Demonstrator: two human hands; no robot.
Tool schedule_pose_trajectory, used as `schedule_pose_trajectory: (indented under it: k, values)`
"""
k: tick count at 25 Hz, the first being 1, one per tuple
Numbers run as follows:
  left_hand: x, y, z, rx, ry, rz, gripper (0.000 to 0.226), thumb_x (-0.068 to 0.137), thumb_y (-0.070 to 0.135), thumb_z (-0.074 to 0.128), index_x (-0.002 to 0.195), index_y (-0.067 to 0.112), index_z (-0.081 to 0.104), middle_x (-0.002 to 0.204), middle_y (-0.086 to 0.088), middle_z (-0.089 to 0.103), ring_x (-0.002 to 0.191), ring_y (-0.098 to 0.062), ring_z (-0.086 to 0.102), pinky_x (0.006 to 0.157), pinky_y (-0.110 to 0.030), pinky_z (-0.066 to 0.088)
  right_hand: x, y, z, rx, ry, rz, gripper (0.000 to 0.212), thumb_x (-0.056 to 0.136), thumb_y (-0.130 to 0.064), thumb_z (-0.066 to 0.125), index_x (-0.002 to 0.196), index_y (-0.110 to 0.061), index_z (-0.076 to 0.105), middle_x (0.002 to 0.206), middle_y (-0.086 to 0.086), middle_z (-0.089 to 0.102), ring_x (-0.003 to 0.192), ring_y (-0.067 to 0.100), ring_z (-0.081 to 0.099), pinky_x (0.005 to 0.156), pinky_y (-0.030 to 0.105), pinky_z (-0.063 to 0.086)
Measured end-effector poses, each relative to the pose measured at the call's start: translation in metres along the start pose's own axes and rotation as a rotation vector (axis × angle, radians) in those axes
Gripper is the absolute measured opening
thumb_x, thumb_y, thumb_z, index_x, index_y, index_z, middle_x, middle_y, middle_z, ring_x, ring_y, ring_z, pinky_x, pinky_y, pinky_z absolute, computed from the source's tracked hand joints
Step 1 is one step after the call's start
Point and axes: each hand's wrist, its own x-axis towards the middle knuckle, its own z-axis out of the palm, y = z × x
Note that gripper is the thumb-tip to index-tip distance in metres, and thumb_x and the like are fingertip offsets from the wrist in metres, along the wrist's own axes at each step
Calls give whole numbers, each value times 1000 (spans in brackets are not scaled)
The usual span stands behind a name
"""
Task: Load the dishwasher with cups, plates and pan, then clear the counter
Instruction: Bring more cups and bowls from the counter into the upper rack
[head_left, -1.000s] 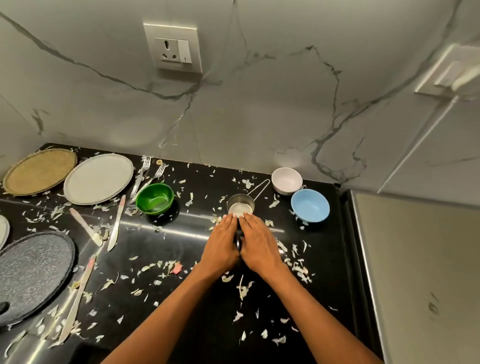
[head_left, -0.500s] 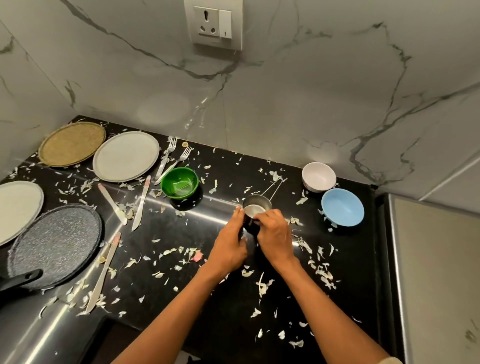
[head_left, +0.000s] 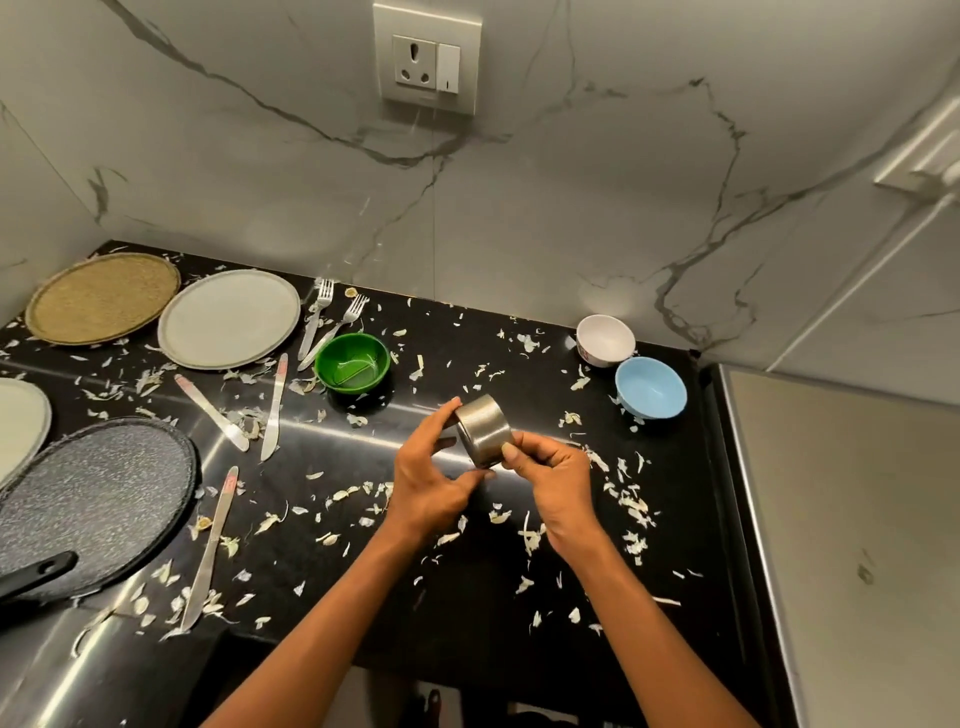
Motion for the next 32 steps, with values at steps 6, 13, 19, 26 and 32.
schedule_pose_trajectory:
  k: [6,13,19,26,32]
  values:
    - [-19,16,-2,60,-51,193,89,63,19,89,142,16,49,130,2,54,119,-14,56,100,-31,49,-51,-10,-17,-381,151,-225,29,82,-4,80,107,-18,77,98,-8,77,97,5,71,88,24,57]
    - [-44,37,24,106,-281,368,88,59,10,85,141,11,51,127,-2,52,119,-14,50,101,-17,39,-109,-2,-46,-1001,211,-563,77,69,9,72,141,-12,55,143,2,53,139,17,43,117,29,35]
    - [-71,71,74,153,-579,547,91,58,13,83,143,7,49,135,-4,52,123,-17,48,105,-18,36,-157,4,-94,-1065,301,-408,98,61,3,74,152,-14,41,154,-1,44,144,13,37,117,32,37]
    - [-121,105,145,180,-870,667,95,60,17,79,148,11,43,143,-4,47,131,-18,42,110,-24,35,-231,14,-172,-934,587,-295,93,54,-6,83,141,-16,52,134,-2,58,125,11,52,105,9,38]
    - [-182,125,212,275,-890,703,81,61,-3,75,139,8,54,138,-5,57,131,-22,46,111,-26,35,-313,24,-255,-780,739,-210,86,59,-10,88,138,-18,56,132,-5,61,124,8,56,103,17,45]
